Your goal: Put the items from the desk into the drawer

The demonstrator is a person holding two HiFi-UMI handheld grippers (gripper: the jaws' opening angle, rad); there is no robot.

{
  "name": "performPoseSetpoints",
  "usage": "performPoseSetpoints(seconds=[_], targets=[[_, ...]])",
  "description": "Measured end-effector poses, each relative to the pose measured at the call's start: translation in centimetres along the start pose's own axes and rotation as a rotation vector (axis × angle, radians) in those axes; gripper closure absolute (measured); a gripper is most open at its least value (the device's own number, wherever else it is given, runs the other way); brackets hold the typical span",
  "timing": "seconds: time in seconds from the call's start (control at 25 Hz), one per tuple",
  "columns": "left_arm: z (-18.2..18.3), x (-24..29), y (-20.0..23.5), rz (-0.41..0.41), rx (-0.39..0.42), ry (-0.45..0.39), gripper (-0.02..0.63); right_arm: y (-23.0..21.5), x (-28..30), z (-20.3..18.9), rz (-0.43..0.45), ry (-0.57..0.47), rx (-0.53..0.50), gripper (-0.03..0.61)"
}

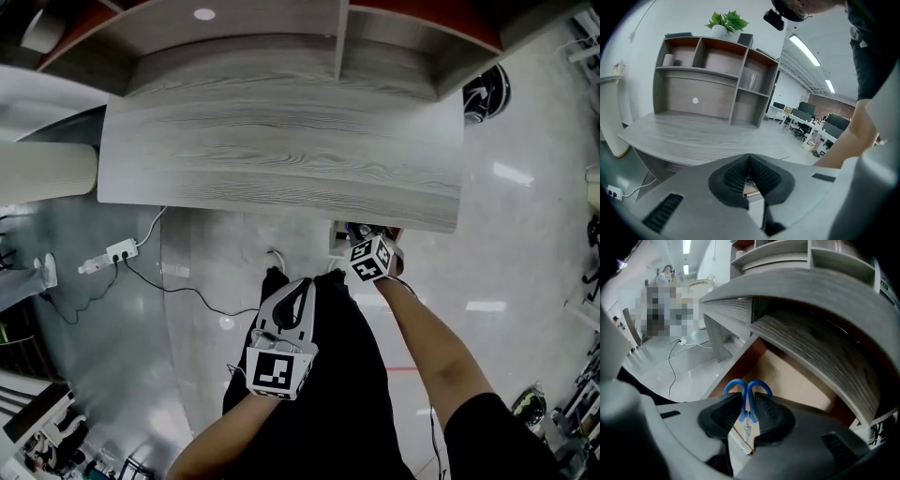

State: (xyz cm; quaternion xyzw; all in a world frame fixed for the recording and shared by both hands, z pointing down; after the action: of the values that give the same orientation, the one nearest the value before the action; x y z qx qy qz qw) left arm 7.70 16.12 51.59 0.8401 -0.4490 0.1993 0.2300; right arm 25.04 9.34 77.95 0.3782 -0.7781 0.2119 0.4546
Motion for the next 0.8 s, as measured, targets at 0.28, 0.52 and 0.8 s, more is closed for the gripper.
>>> performPoseSetpoints(seconds=[0.28, 0.52, 0.8], targets=[[-0.3, 0.3, -0.3, -0.007, -0.019, -0.002, 0.609, -0.9, 1.0, 0.2, -0.003, 0.009, 0.017, 0.480], [-0.3, 0.7, -0.5, 0.009, -0.045, -0.017, 0.609, -1.1, 1.7, 0.4, 0.004, 0.020, 0.016, 0.480], [0.0, 0.5, -0.4, 0.014, -0.034, -0.019, 0.609, -1.2, 1.3, 0.0, 0.010, 0.015, 0.030, 0.479]])
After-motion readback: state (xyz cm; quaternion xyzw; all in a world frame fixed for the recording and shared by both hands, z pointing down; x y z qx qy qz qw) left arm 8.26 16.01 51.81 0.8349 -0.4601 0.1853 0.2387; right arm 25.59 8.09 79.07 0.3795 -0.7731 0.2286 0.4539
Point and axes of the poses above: the fingertips, and each gripper's own axes: x forward along the fingers, y to its left, z out of its top, the point moved 8 cm from there along -x, backward along the fingers, and after that the axes turned 3 degrees about z, right-handed, at the moved point
